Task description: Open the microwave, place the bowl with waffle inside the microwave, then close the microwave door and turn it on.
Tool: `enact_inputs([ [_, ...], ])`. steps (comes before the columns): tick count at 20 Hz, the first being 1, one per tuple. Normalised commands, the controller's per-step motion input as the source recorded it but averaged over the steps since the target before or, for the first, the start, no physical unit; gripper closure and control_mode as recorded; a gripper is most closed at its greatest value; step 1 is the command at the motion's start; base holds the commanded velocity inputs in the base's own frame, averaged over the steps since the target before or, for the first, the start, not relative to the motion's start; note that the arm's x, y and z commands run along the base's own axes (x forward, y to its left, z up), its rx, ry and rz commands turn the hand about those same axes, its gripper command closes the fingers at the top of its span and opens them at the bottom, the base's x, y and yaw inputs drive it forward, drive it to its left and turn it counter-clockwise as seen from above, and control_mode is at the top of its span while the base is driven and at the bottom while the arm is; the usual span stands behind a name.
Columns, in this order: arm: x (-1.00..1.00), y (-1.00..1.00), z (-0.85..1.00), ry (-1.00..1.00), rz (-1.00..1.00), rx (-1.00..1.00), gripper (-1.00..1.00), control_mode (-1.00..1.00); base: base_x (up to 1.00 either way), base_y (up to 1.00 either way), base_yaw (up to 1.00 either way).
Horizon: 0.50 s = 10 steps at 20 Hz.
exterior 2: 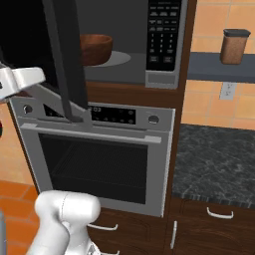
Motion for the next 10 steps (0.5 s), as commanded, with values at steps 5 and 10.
enact_inputs([
  [5,0.84,0.00,0.08,0.24,0.66,0.11,1.00,-1.00,0.00,0.00,0.00],
  [10,1.00,0.21,0.15,0.27,0.47,0.16,1.00,-1.00,0.00,0.00,0.00],
])
